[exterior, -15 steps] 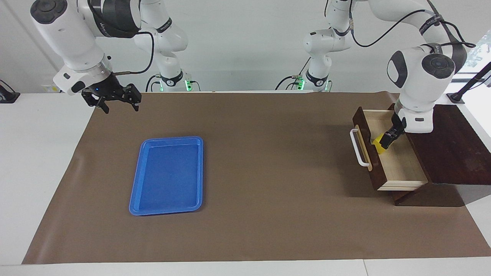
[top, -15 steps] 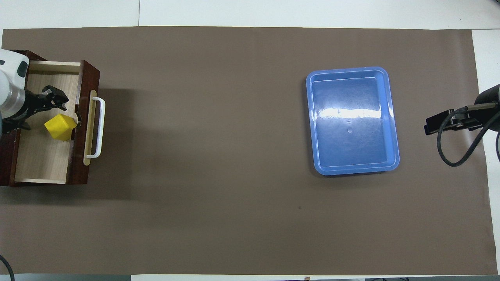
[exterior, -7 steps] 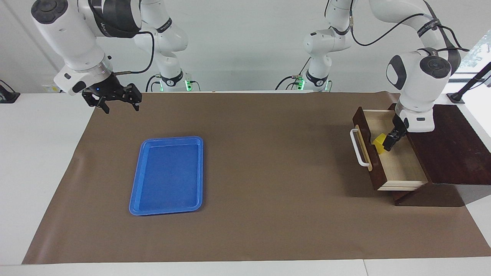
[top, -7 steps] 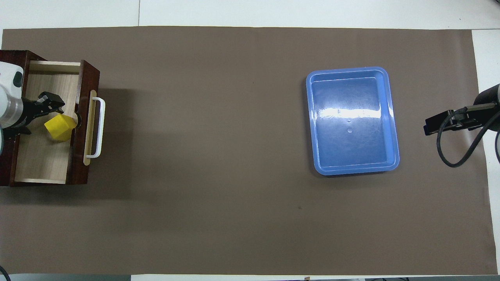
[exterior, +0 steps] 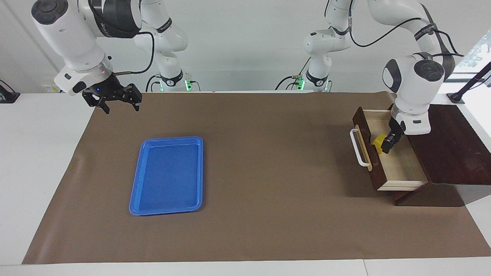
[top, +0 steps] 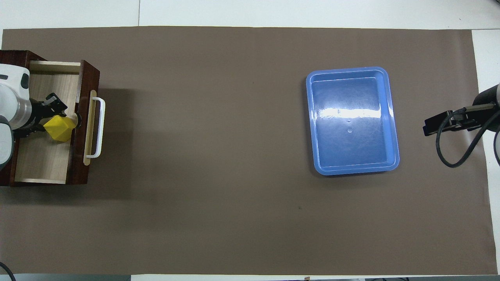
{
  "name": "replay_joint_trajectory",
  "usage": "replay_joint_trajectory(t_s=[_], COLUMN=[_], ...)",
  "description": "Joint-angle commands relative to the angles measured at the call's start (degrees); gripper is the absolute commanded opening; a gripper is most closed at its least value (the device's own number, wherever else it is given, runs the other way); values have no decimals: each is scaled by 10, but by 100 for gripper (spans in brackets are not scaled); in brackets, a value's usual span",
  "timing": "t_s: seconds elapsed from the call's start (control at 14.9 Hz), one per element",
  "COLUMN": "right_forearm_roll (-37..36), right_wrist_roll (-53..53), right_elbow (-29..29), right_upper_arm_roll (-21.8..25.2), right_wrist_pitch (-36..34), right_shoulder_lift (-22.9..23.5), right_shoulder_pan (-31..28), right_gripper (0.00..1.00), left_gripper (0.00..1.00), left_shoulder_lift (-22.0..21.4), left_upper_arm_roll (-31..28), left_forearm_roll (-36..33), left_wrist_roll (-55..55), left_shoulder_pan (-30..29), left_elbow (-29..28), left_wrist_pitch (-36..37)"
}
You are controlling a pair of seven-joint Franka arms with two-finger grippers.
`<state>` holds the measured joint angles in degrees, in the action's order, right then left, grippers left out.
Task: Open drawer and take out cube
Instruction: 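Release the handle and grasp the yellow cube with the left gripper, then lift the cube with the left gripper while the right gripper approaches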
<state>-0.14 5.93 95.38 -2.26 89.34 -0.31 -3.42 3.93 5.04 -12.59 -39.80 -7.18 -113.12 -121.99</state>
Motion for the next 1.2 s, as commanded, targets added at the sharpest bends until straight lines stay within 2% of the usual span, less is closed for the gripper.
replay_joint_trajectory(t_s=[0.0, 0.07, 0.2, 0.4, 0.54, 0.67, 0.8, 1.0, 1.14], right_forearm_roll=[30, 48, 70, 131, 163, 209, 247, 311, 353], right_wrist_roll=[-41, -78, -160, -339, -435, -503, -572, -635, -664], right_elbow=[24, 29, 33, 40, 43, 58, 68, 78, 101], right_upper_arm_roll=[-2, -3, -6, -6, -6, -6, -6, -6, -6], right_wrist_pitch=[-3, -3, -3, 1, 18, 49, 92, 152, 194], right_shoulder_lift=[-14, -14, -8, 14, 30, 39, 56, 79, 80], right_shoulder_pan=[1, 1, 16, 59, 91, 118, 152, 187, 202], right_gripper=[100, 100, 100, 100, 100, 100, 100, 100, 100], left_gripper=[22, 1, 0, 0, 0, 0, 0, 0, 0], left_shoulder_lift=[-2, 1, 19, 53, 56, 42, 32, 20, -1], left_upper_arm_roll=[1, 1, 1, 3, 3, 6, 7, 8, 8], left_forearm_roll=[7, 16, 44, 49, 50, 76, 100, 103, 103], left_wrist_roll=[-8, -8, -9, -29, -73, -135, -259, -442, -545], left_shoulder_pan=[-5, -5, 1, 24, 44, 62, 96, 152, 192], left_elbow=[-7, 0, 45, 165, 211, 213, 200, 172, 125], left_wrist_pitch=[-15, -12, 22, 145, 203, 224, 227, 197, 164])
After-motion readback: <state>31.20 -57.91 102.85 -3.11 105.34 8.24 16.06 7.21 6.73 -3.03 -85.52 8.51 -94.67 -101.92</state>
